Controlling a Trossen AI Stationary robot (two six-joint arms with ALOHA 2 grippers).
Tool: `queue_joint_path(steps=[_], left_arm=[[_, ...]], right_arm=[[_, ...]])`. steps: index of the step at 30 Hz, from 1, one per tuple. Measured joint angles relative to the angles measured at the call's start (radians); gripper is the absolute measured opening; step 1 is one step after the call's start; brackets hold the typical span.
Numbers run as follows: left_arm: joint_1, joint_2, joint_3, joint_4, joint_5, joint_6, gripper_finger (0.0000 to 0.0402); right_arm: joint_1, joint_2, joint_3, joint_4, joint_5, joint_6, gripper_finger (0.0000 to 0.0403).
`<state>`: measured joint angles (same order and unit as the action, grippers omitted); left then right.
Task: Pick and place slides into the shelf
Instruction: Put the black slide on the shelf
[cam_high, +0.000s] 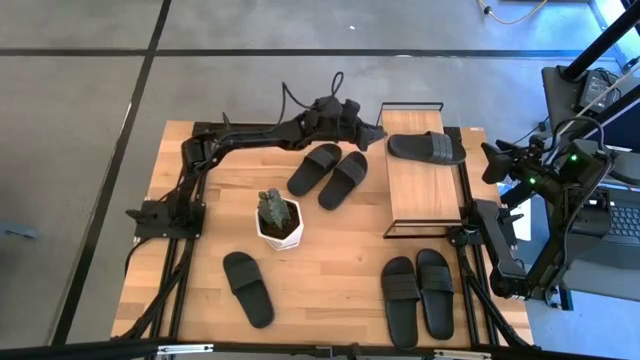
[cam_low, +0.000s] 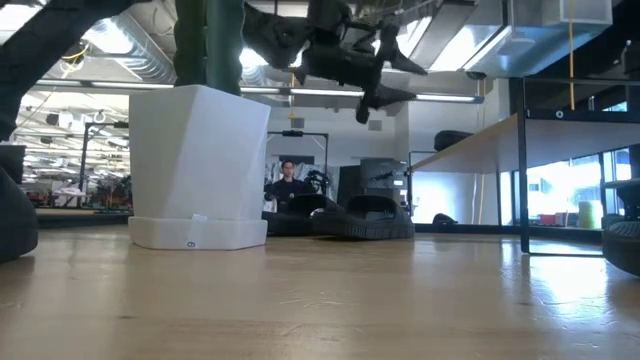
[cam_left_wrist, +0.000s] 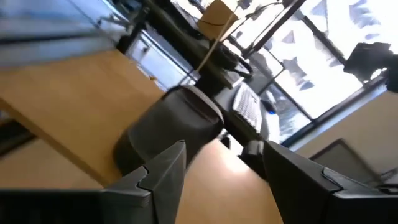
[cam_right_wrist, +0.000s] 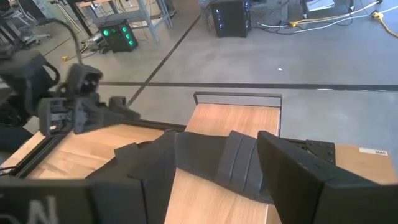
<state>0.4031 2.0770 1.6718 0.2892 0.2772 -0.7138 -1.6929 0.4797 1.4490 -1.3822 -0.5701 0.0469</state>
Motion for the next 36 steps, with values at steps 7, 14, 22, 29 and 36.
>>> queue_joint_path(steps=[7,14,22,29,36], left_arm=[[0.01,0.089,0.0,0.133,0.067,-0.195,0.0193],[0.018,0.091,0.0,0.067,0.046,-0.193,0.0188],[0.008,0.091,0.0,0.042,0.002,-0.159,0.0188],[0.001,0.091,0.0,0.048,0.015,-0.14,0.0188],[0.003,0.091,0.0,0.041,0.032,-0.139,0.0188]], right_arm=[[0.0,0.0,0.0,0.0,0.0,-0.001,0.022],[0.0,0.0,0.0,0.0,0.0,-0.002,0.022],[0.0,0.0,0.0,0.0,0.0,0.0,0.022],[0.005,0.0,-0.01,0.002,-0.006,-0.019,0.022],[0.024,0.0,-0.086,0.075,-0.054,0.054,0.022]])
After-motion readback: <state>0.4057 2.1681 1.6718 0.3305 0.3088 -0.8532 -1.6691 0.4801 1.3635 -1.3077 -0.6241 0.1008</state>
